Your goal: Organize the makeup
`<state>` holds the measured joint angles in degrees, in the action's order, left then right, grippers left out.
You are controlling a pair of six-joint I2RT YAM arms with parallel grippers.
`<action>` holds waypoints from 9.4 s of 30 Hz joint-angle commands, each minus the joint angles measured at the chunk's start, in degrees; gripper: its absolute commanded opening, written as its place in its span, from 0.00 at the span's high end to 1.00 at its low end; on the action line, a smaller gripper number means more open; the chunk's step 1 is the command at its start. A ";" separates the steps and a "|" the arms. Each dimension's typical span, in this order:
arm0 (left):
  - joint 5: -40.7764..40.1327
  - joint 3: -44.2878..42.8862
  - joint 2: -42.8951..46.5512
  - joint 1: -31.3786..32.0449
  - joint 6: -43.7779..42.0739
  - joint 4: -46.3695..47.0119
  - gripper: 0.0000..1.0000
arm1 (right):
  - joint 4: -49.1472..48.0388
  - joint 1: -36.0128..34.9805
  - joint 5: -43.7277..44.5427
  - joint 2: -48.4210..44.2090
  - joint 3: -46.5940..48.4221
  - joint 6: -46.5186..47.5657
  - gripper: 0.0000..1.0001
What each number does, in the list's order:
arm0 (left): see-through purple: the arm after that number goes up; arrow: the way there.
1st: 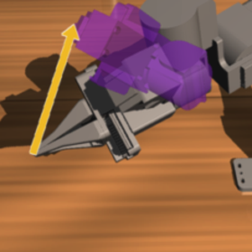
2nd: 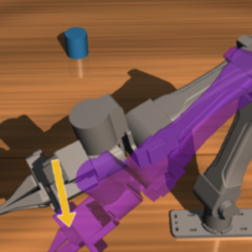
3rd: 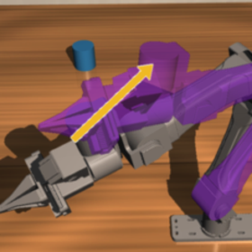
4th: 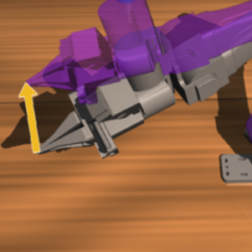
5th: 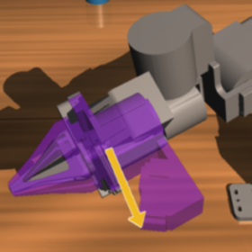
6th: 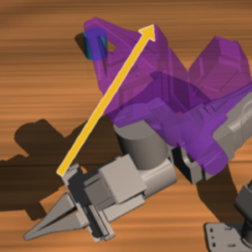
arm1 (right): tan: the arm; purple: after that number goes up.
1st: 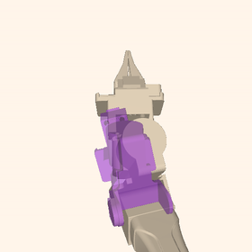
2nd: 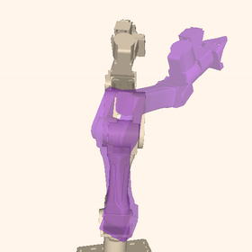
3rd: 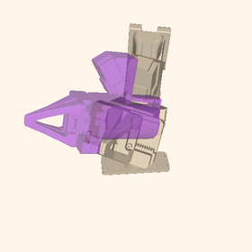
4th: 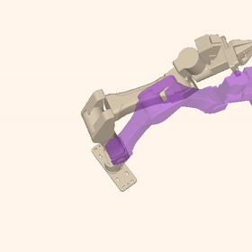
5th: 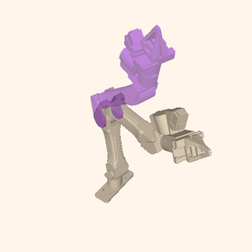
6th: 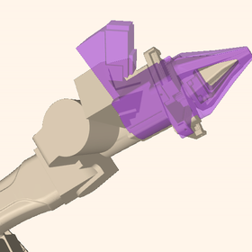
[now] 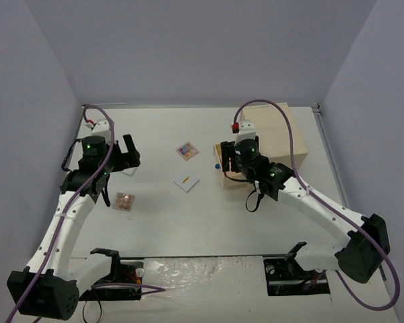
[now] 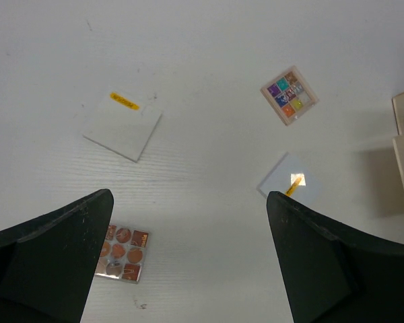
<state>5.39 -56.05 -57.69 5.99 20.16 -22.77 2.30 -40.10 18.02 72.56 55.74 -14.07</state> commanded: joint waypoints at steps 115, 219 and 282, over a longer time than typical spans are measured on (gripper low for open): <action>22.41 -21.89 -56.70 31.23 30.80 51.17 0.45 | -5.64 38.60 -31.82 8.83 9.83 -1.98 0.03; 44.12 -17.31 -63.63 18.73 33.30 62.07 0.74 | -3.74 42.71 -29.82 8.17 12.03 1.71 0.00; -35.87 -4.17 3.46 12.48 -9.42 0.71 0.03 | -6.89 -8.59 -15.28 43.23 21.29 15.68 0.00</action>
<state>-28.88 -59.20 -54.52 18.98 11.92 -25.80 -0.10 -48.53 -3.23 114.87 76.86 2.85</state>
